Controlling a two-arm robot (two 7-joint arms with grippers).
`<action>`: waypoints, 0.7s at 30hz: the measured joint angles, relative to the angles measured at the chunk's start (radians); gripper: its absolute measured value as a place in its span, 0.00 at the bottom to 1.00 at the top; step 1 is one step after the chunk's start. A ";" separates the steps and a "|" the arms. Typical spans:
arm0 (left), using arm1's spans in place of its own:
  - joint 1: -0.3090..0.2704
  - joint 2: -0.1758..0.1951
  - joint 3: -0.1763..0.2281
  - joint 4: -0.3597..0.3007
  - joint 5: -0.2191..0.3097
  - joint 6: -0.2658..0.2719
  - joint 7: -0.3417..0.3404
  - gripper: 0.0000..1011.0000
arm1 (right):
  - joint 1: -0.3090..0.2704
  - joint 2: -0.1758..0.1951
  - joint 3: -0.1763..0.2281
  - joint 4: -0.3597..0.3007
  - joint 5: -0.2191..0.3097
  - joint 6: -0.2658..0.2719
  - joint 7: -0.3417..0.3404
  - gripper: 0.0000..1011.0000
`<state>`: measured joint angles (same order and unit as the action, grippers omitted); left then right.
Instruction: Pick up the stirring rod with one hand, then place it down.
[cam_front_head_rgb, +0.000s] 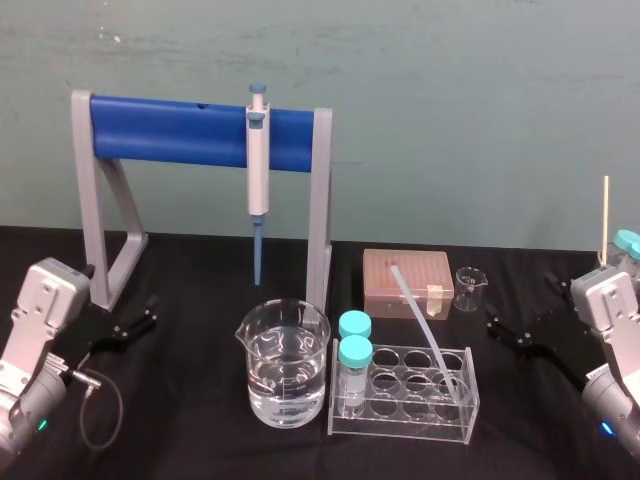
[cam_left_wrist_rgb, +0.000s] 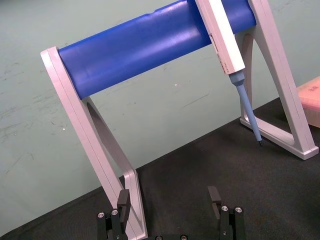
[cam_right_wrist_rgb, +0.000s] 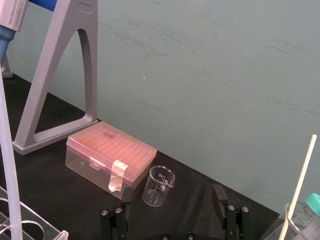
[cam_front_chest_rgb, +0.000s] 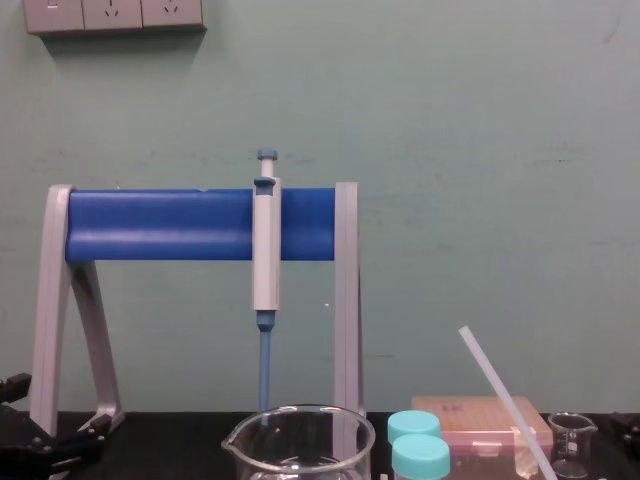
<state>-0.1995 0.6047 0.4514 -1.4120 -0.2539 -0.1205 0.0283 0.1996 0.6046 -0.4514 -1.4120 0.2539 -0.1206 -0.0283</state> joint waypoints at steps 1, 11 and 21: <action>0.000 0.000 0.000 0.000 0.000 0.000 0.000 0.99 | 0.000 0.000 0.000 0.000 0.000 0.000 0.000 0.99; 0.000 0.000 0.000 0.000 0.000 0.000 0.000 0.99 | 0.000 0.000 0.000 0.000 0.000 0.000 0.000 0.99; 0.000 0.000 0.000 0.000 0.000 0.000 0.000 0.99 | -0.001 -0.001 0.003 0.000 -0.004 -0.005 0.000 0.99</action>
<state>-0.1995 0.6047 0.4514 -1.4120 -0.2539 -0.1205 0.0283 0.1983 0.6035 -0.4485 -1.4120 0.2501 -0.1253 -0.0278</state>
